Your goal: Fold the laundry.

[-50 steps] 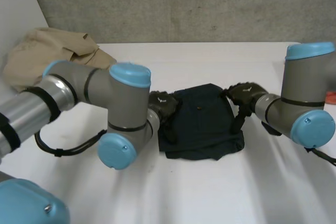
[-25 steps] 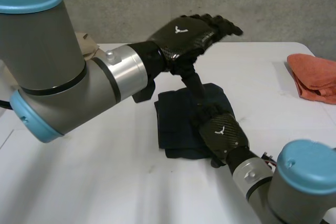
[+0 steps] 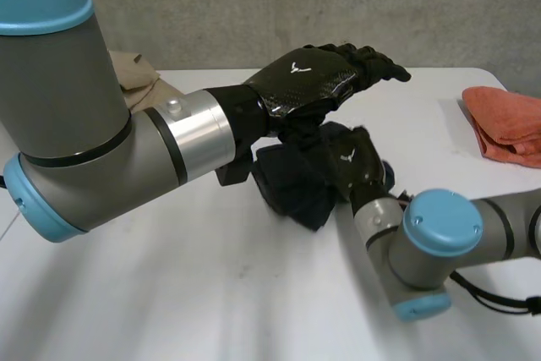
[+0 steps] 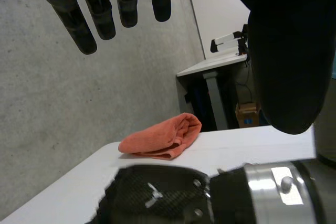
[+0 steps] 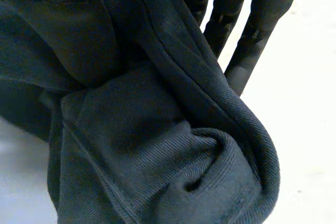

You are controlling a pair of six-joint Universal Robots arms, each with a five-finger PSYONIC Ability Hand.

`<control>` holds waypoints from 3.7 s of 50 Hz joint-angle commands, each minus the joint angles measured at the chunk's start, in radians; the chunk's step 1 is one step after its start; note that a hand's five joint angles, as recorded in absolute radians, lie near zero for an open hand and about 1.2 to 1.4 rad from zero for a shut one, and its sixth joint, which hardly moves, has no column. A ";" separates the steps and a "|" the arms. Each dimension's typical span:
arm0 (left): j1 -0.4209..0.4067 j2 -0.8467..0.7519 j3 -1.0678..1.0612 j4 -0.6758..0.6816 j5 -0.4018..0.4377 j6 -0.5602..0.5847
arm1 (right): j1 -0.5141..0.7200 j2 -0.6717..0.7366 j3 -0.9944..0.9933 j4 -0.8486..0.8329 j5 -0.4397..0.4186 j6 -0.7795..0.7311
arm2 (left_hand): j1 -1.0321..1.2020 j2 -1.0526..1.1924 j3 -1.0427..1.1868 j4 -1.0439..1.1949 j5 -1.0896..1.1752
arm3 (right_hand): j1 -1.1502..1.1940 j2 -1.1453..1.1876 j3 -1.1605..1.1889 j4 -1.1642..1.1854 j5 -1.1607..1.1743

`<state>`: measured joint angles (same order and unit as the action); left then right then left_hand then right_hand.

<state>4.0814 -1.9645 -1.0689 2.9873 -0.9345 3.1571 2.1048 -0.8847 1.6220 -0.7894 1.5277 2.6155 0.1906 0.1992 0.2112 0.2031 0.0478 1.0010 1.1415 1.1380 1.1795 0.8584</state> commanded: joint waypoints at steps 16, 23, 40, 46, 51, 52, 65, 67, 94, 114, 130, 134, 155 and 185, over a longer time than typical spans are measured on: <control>0.001 0.058 0.001 0.052 -0.021 -0.005 | -0.583 -0.120 -0.422 0.045 -0.154 0.300 | -0.001 -0.009 -0.021 -0.013 -0.032 | 0.395 0.255 0.258 0.217 0.363; 0.001 0.056 -0.019 0.053 -0.021 -0.005 | -0.756 0.134 -0.634 0.140 -0.339 0.316 | -0.004 -0.012 -0.024 -0.016 -0.035 | 0.395 0.255 0.258 0.217 0.363; 0.002 0.042 -0.037 0.064 -0.023 -0.005 | -0.939 0.370 -0.763 0.298 -0.549 0.285 | -0.001 -0.009 -0.021 -0.013 -0.032 | -0.826 -0.967 -0.963 -1.005 -0.858; -0.001 0.055 -0.039 0.064 -0.023 -0.005 | -0.966 0.087 -0.656 0.453 -0.551 0.278 | -0.001 -0.009 -0.021 -0.013 -0.032 | -0.826 -0.967 -0.963 -1.005 -0.858; -0.004 0.068 -0.048 0.064 -0.023 -0.005 | -0.983 -0.034 -0.671 0.681 -0.490 0.261 | -0.001 -0.009 -0.021 -0.013 -0.032 | -0.826 -0.967 -0.963 -1.005 -0.858; -0.004 0.072 -0.048 0.064 -0.023 -0.005 | -0.986 -0.049 -0.703 0.735 -0.436 0.241 | -0.001 -0.009 -0.021 -0.013 -0.032 | -0.826 -0.967 -0.963 -1.005 -0.858; 0.014 0.110 0.085 0.192 -0.274 -0.043 | -0.642 -0.238 -0.776 0.546 -0.124 0.001 | -0.015 -0.024 -0.036 -0.028 -0.047 | -0.826 -0.967 -0.963 -1.005 -0.858; 0.043 0.113 0.096 0.223 -0.348 -0.037 | -0.562 -0.304 -0.658 0.475 -0.177 0.006 | -0.009 -0.018 -0.030 -0.022 -0.041 | -0.826 -0.967 -0.963 -1.005 -0.858; 0.613 -0.777 0.466 0.571 -0.535 0.655 | -0.236 -0.487 0.246 0.303 -0.342 -0.017 | 0.499 0.491 0.479 0.487 0.468 | -0.826 -0.967 -0.963 -1.005 -0.858; 0.217 0.020 -0.187 0.595 -0.527 0.217 | -0.252 -0.556 0.249 0.317 -0.273 -0.008 | 1.206 1.197 1.185 1.193 1.174 | -0.826 -0.967 -0.963 -1.005 -0.858; -0.182 -0.102 -0.490 0.421 -0.507 0.329 | -0.293 -0.560 0.249 0.352 -0.195 -0.006 | 0.046 0.038 0.026 0.034 0.015 | -0.826 -0.967 -0.963 -1.005 -0.858; -0.173 -0.002 -0.483 0.406 -0.543 0.408 | -0.299 -0.560 0.248 0.364 -0.195 -0.006 | 0.005 -0.003 -0.015 -0.007 -0.026 | -0.826 -0.967 -0.963 -1.005 -0.858; -0.002 0.288 -0.831 0.311 -0.675 0.132 | -0.295 -0.530 0.114 0.877 -0.201 0.031 | 0.211 0.202 0.190 0.198 0.179 | -0.826 -0.967 -0.963 -1.005 -0.858; -0.081 -0.074 -0.680 0.418 -0.727 0.136 | -0.295 -0.500 0.220 0.720 -0.170 0.037 | 1.206 1.197 1.185 1.193 1.174 | -0.826 -0.967 -0.963 -1.005 -0.858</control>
<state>3.9971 -2.0380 -1.7929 3.3870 -1.6216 3.2875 1.8132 -1.3809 1.8404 -0.0640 1.3396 2.6536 1.1186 1.1254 1.1187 1.1194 0.9235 0.2292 0.2134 0.2087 0.2108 0.0485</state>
